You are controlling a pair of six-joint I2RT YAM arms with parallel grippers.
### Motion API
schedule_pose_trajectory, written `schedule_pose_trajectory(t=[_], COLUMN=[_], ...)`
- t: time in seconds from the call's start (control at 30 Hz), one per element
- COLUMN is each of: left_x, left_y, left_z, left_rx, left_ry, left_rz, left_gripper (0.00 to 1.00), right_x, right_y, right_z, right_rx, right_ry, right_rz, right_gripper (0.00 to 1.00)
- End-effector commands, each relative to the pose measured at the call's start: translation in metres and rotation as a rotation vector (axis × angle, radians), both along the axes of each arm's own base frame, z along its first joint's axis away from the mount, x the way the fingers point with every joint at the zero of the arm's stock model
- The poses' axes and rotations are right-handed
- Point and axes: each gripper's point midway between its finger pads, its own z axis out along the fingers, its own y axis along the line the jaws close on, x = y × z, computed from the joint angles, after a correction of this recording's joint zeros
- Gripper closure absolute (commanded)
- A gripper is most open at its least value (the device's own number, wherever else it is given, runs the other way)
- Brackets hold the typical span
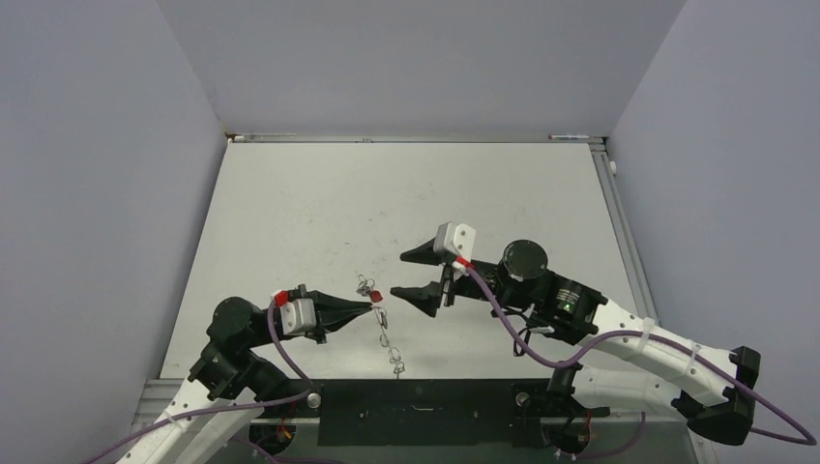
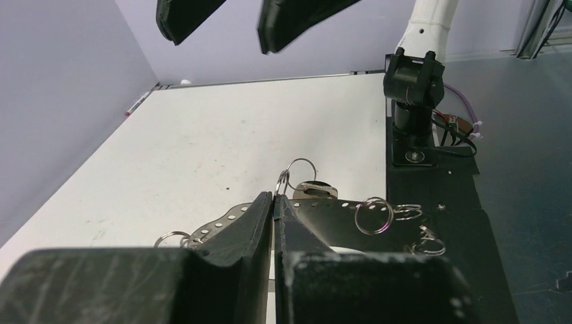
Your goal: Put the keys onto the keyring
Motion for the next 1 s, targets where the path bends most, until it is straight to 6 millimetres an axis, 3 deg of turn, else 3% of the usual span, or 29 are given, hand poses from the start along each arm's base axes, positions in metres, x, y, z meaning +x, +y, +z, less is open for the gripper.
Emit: schedule_pose_trajectory(t=[0.0,0.2,0.57,0.83,0.97], left_x=[0.004,0.006,0.013,0.014,0.014], left_y=[0.007,0.012,0.017,0.02,0.021], left_z=[0.033,0.038,0.039,0.04,0.041], left_rx=[-0.086,-0.107,-0.11,-0.117,-0.12], left_ry=[-0.076,-0.091,-0.109,-0.118,-0.121], left_rz=[0.049,0.08,0.135,0.156,0.16], left_gripper=[1.0,1.0,1.0,1.0,1.0], right_x=[0.011,0.002,-0.021,-0.017,-0.016], right_y=[-0.007,0.003,0.021,0.03,0.035], right_z=[0.026,0.012,-0.001,-0.018,-0.025], right_rx=[0.169,0.165,0.14,0.084,0.057], right_ry=[0.124,0.286,0.457,0.508,0.519], right_rz=[-0.032,0.019,0.158,0.135,0.128], right_gripper=[0.43,0.53,0.58,0.67,0.76])
